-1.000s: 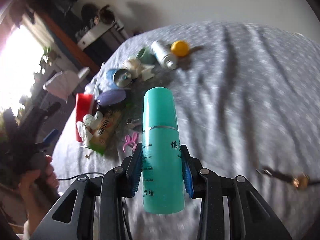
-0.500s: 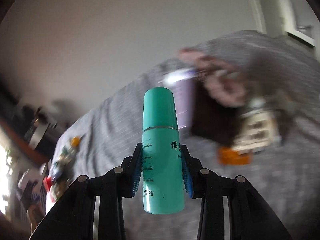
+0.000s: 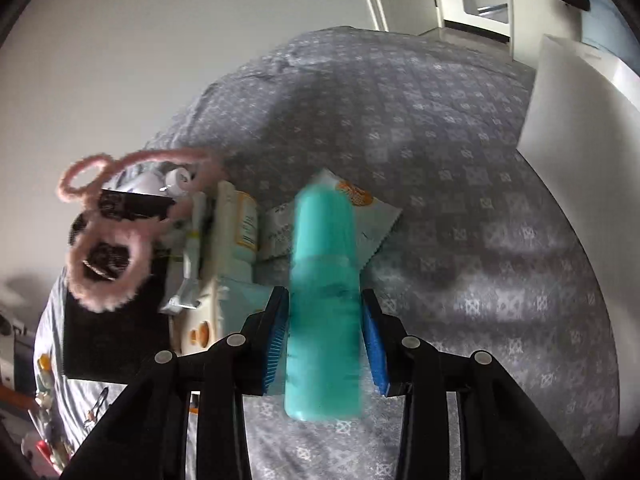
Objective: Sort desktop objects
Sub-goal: 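Carry the teal bottle with the right tool beside the brown bag and release, then move the right tool down over the wristwatch, then close the right tool on the wristwatch face and lift it, then carry the wristwatch with the right tool and set it before the brown bag, then grasp the white spray bottle in the pile with the left tool, then carry the white spray bottle with the left tool and release it by the bag, then grasp the lying white spray bottle with the right tool and stand it upright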
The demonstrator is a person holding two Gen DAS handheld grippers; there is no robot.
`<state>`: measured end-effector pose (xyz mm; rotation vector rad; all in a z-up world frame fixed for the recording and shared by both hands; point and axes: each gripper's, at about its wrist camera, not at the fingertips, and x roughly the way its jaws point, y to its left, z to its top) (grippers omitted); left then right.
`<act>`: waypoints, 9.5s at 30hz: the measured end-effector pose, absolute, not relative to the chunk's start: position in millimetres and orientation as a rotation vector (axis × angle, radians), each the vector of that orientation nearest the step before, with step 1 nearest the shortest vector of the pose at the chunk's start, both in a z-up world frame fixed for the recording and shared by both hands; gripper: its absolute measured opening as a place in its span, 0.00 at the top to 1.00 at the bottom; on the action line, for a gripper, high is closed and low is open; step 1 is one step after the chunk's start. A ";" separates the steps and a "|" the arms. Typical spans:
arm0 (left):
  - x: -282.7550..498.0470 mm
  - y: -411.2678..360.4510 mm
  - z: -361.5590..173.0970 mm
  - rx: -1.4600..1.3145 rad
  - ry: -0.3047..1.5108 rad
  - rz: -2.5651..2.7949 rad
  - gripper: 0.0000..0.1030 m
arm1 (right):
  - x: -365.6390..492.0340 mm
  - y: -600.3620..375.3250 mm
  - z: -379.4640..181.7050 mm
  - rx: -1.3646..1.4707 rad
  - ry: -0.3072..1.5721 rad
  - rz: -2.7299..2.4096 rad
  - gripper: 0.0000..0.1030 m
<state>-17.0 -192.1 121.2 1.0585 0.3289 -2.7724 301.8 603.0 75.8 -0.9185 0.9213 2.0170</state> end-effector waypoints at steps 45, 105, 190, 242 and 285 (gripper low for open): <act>-29.9 -180.6 103.3 1.215 0.544 -2.923 0.01 | 51.9 239.4 18.1 -1.637 -0.184 2.742 0.69; -304.2 -47.3 32.1 1.534 0.395 -2.745 0.01 | 183.8 386.7 88.8 -0.960 0.573 2.439 0.20; -20.8 133.5 213.3 1.466 -0.594 -3.453 0.57 | 293.9 458.8 92.9 -0.574 1.098 2.118 0.20; 47.6 138.7 182.9 1.424 -0.270 -3.421 0.01 | 299.7 478.4 102.5 -0.594 1.066 2.195 0.00; -7.0 -104.1 73.3 1.554 0.600 -2.906 0.01 | 258.6 442.1 124.6 -1.309 0.607 2.471 0.58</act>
